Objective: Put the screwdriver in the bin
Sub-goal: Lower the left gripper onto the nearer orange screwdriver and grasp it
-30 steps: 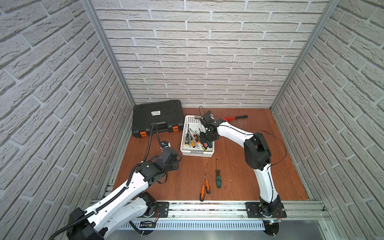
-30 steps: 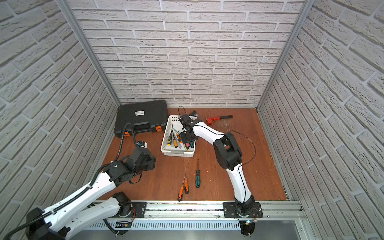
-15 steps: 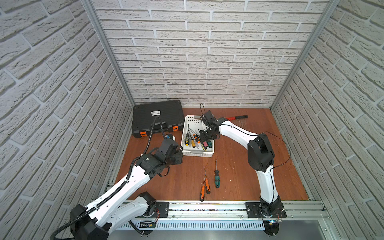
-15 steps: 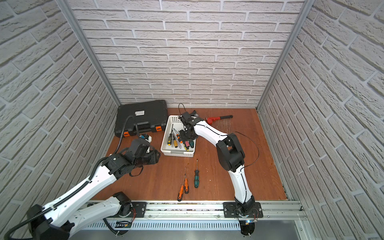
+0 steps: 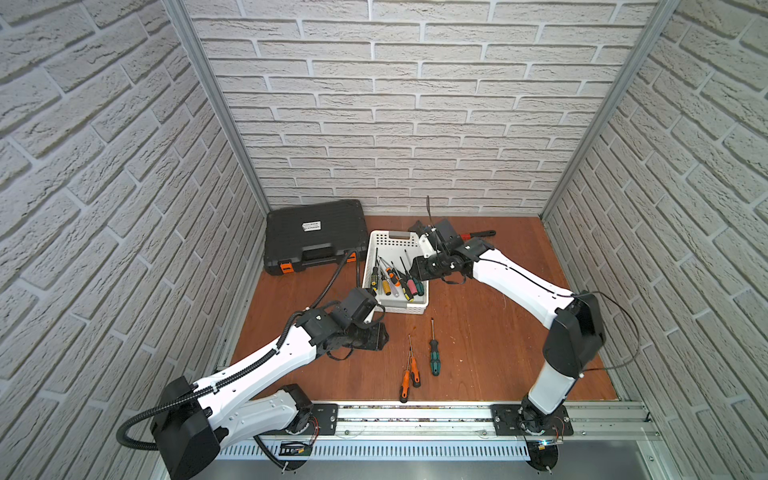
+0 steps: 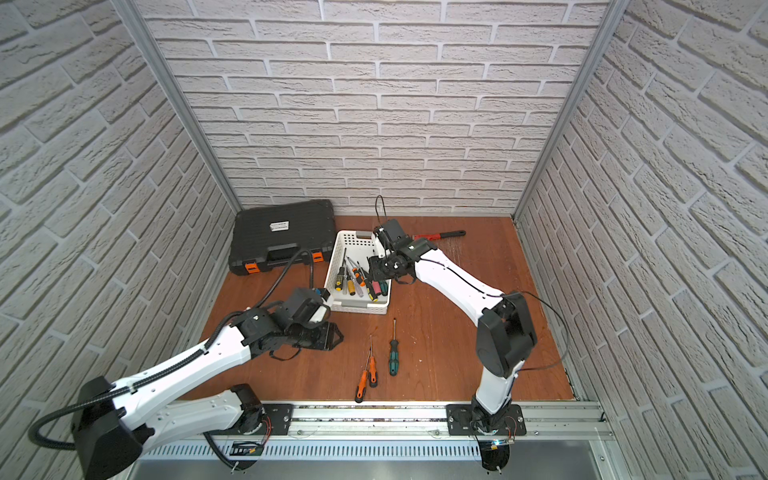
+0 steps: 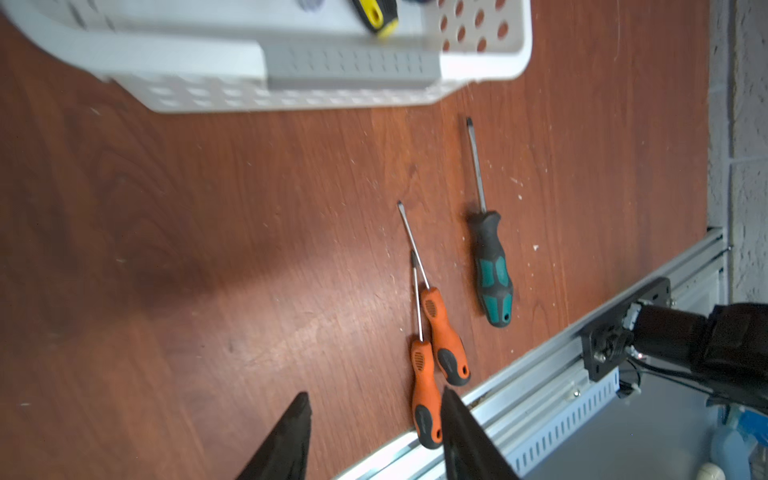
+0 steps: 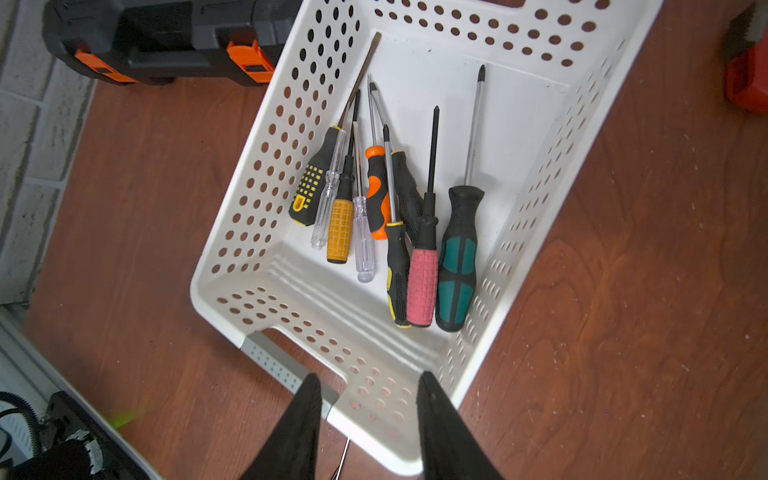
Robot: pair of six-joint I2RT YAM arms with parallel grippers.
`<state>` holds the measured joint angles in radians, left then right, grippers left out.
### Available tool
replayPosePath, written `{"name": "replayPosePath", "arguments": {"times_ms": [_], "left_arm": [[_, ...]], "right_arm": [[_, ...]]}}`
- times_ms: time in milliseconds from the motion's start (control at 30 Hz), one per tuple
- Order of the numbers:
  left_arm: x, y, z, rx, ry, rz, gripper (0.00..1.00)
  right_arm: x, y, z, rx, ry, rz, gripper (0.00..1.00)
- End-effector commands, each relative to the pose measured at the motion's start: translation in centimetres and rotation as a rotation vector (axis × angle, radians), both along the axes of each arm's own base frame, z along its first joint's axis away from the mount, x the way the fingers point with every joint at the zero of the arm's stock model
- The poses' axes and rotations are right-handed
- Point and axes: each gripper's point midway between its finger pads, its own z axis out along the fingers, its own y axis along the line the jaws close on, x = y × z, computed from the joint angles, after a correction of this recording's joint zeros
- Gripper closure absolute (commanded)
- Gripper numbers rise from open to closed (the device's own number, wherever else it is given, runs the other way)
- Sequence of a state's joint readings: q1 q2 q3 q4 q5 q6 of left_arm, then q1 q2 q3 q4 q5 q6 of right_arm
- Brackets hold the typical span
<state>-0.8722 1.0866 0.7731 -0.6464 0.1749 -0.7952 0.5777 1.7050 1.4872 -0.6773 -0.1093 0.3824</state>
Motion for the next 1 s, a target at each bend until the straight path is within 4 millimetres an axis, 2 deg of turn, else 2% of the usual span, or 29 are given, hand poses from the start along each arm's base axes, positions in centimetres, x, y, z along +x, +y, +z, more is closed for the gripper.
{"name": "replayPosePath", "arguments": {"times_ms": [0,133,333,633,967], "left_arm": [[-1.9,-2.5,-1.0,-0.038,0.045,-0.047,0.49],[-3.9,-4.1,-2.6,0.007,0.074,-0.107,0.49],[-5.9,-6.0,-4.4,0.068,0.113,-0.182,0.49],[-7.2,-6.2,-6.3,0.131,0.161,-0.2,0.5],[-8.2,-6.3,-7.8,0.228,0.208,-0.245,0.51]], "right_arm": [[-1.1,0.3,1.2,0.048,-0.05,-0.005,0.6],[-2.3,-0.5,1.4,0.055,-0.065,-0.021,0.6],[-3.0,-1.0,1.2,0.062,-0.07,-0.027,0.61],[-3.5,-1.4,0.0,0.044,-0.049,-0.028,0.61],[-3.7,-2.6,1.1,0.018,-0.075,-0.057,0.61]]}}
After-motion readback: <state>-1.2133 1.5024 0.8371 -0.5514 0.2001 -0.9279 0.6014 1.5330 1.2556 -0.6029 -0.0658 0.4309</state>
